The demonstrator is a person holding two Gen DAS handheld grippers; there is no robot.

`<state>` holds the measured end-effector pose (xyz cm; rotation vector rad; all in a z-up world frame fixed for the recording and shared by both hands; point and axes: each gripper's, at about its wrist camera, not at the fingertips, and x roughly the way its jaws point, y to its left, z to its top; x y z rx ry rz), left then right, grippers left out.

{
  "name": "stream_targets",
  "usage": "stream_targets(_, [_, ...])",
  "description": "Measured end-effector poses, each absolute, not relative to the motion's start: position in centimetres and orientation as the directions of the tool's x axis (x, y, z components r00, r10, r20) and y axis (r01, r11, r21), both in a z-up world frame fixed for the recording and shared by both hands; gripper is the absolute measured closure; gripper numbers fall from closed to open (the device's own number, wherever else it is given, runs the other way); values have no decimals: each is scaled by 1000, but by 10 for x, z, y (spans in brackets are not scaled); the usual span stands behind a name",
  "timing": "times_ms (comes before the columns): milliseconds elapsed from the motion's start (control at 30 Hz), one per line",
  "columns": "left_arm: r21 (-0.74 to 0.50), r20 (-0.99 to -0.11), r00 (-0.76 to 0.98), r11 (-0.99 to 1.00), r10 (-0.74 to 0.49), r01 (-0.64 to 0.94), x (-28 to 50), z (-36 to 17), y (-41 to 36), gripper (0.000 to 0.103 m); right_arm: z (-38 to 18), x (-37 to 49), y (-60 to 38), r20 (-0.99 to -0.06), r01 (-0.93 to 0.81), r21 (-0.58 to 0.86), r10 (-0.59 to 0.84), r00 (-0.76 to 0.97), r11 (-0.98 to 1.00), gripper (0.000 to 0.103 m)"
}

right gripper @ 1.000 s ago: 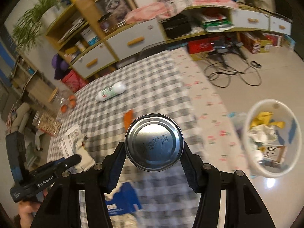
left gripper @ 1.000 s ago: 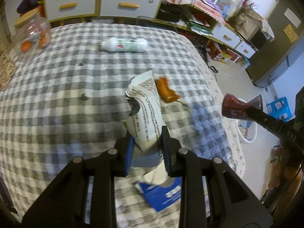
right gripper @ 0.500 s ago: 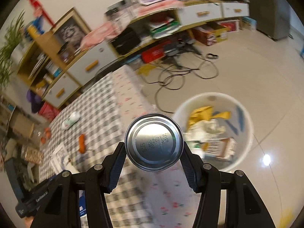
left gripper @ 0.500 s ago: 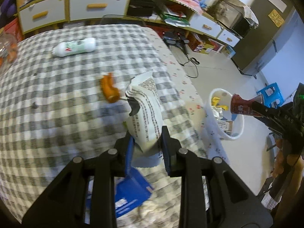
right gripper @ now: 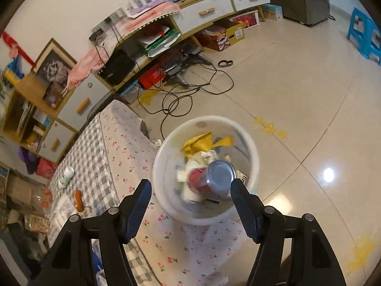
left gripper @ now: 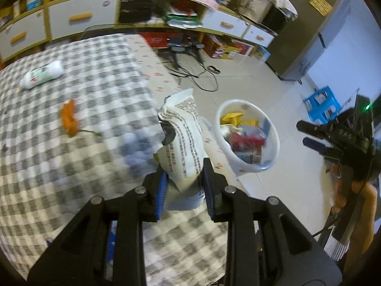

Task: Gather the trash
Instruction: 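Carry can and paper over the white bin, opening the right tool then the left tool, then move both open tools back over the blue tissue box on the table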

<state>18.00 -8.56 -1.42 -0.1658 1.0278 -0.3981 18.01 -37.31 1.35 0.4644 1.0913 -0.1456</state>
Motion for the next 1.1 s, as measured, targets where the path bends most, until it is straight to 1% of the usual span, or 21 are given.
stream_targets(167, [-274, -815, 433, 914, -386, 299, 187, -21, -122, 73, 23, 159, -393, -878, 336, 288, 106, 468, 897, 27])
stream_targets(400, [-264, -836, 378, 894, -399, 362, 207, -32, -173, 72, 24, 132, -427, -895, 335, 224, 57, 442, 915, 27])
stream_targets(533, [-217, -850, 373, 892, -373, 396, 214, -34, -201, 72, 25, 120, -446, -900, 335, 186, 23, 436, 924, 27])
stream_targets(733, [-169, -849, 391, 885, -354, 435, 221, -30, -228, 71, 28, 107, -466, -899, 347, 170, 1, 438, 922, 27])
stream_targets(800, [-161, -843, 404, 883, -356, 441, 223, -28, -233, 69, 29, 105, -472, -896, 358, 184, 7, 443, 915, 27])
stream_targets(833, [-161, -837, 412, 881, -361, 444, 224, -26, -235, 66, 29, 104, -474, -895, 363, 190, 9, 446, 912, 26])
stream_targets(867, [-157, -827, 429, 883, -362, 441, 224, -24, -237, 60, 30, 103, -476, -893, 367, 195, 10, 449, 909, 26])
stream_targets(900, [-162, -817, 438, 879, -375, 449, 224, -23, -238, 48, 31, 102, -476, -892, 371, 199, 11, 451, 907, 26])
stream_targets(933, [-159, -816, 440, 878, -374, 451, 225, -23, -239, 39, 32, 102, -477, -890, 374, 204, 13, 455, 905, 26])
stream_targets(967, [-149, -823, 441, 885, -359, 441, 226, -24, -240, 19, 33, 101, -478, -889, 377, 209, 14, 458, 902, 26])
stream_targets(1000, [-134, -831, 443, 894, -336, 427, 225, -25, -239, 12, 33, 101, -478, -888, 379, 213, 16, 460, 900, 26])
stream_targets(1100, [-97, -834, 460, 902, -304, 421, 219, -23, -235, 11, 36, 101, -476, -883, 375, 222, 22, 468, 900, 25])
